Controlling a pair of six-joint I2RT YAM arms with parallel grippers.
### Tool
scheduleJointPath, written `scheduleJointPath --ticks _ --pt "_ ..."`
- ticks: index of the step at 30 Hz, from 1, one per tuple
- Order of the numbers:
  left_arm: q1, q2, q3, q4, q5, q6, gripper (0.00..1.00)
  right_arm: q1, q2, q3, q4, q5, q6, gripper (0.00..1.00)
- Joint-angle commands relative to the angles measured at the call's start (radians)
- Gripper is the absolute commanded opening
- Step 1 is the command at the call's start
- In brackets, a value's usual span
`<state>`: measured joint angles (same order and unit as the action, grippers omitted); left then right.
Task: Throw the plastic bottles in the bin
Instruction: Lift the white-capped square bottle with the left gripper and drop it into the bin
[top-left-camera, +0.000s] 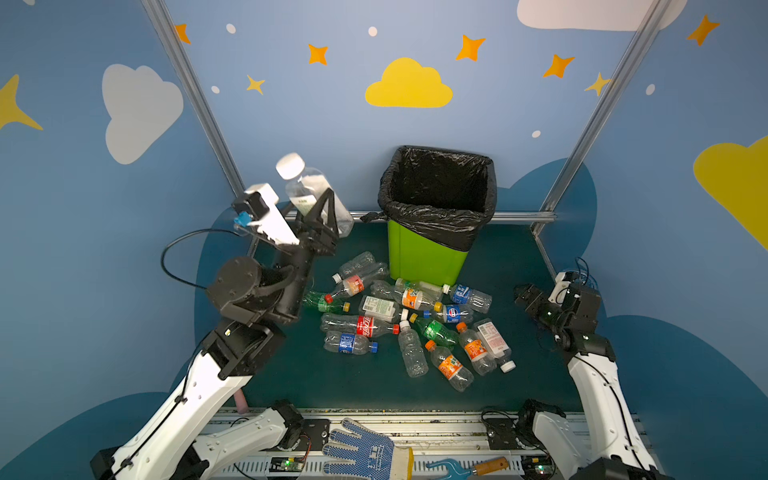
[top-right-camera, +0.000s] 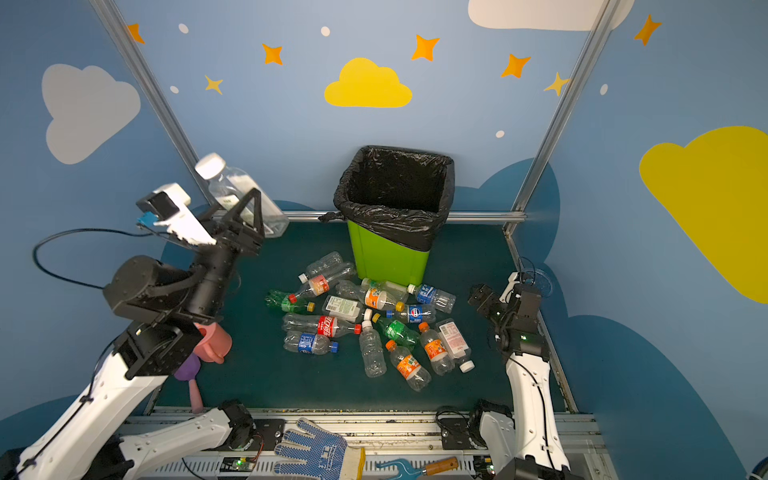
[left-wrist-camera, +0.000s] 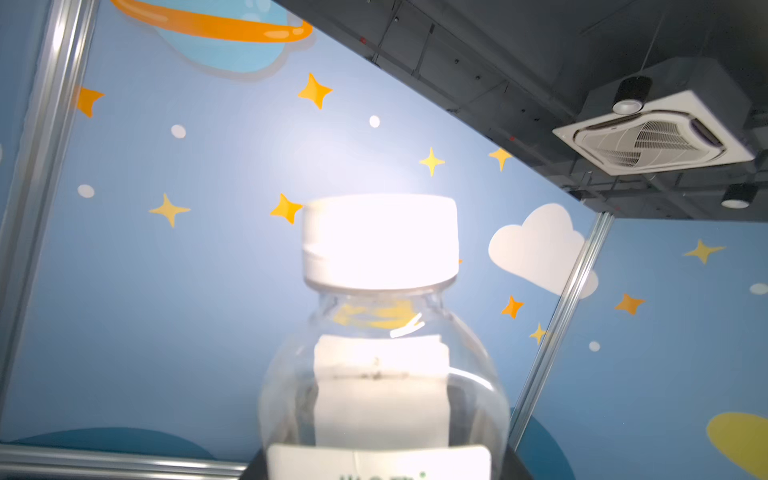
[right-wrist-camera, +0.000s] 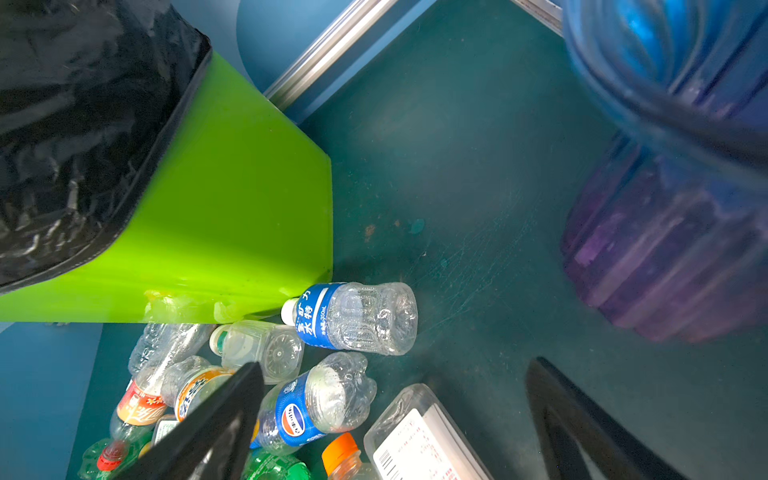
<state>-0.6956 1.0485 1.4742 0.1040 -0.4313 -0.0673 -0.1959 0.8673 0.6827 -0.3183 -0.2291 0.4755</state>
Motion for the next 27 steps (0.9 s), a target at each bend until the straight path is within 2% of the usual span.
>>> scheduleJointPath --ticks 1,2,5,6,8,10,12,14,16,18,20,23,27 --pt "0.059 0.249 0.154 -0.003 0.168 -0.028 0.45 -0.006 -0.010 0.014 0.013 -0.038 0.015 0.97" --pt "0.077 0.352 0.253 -0.052 0.204 -0.063 0.48 -0.004 0.004 0.015 0.016 -0.062 0.018 0.97" --pt "0.094 0.690 0.706 -0.380 0.298 -0.142 0.51 -0.004 0.059 0.051 -0.030 -0.116 0.006 0.97" --pt "0.093 0.773 0.851 -0.482 0.331 -0.171 0.55 -0.005 0.074 0.074 -0.064 -0.134 -0.008 0.97" --pt "0.091 0.910 1.121 -0.659 0.402 -0.173 0.76 -0.005 0.084 0.114 -0.125 -0.157 -0.059 0.97" --pt "0.081 0.963 1.257 -0.701 0.422 -0.162 0.86 -0.005 0.059 0.107 -0.126 -0.151 -0.056 0.97" --pt "0.062 0.958 1.291 -0.694 0.424 -0.126 0.93 -0.006 0.017 0.072 -0.081 -0.131 -0.031 0.97" --pt "0.038 0.903 1.229 -0.648 0.405 -0.078 1.00 -0.004 -0.022 0.035 -0.045 -0.113 -0.009 0.97" --pt "0.018 0.821 1.087 -0.560 0.389 -0.045 1.00 -0.004 -0.033 0.021 -0.045 -0.105 0.005 0.97" --pt "0.003 0.714 0.879 -0.430 0.381 -0.023 1.00 -0.003 -0.026 0.014 -0.060 -0.113 0.010 0.97" --pt "-0.003 0.579 0.605 -0.243 0.375 -0.013 1.00 -0.004 -0.021 0.007 -0.075 -0.128 0.012 0.97" --pt "-0.003 0.401 0.256 -0.006 0.327 -0.037 1.00 -0.003 -0.026 -0.003 -0.097 -0.134 0.011 0.97" --pt "0.004 0.251 0.004 -0.039 0.247 -0.079 1.00 0.005 -0.048 -0.040 -0.103 -0.139 0.035 0.97"
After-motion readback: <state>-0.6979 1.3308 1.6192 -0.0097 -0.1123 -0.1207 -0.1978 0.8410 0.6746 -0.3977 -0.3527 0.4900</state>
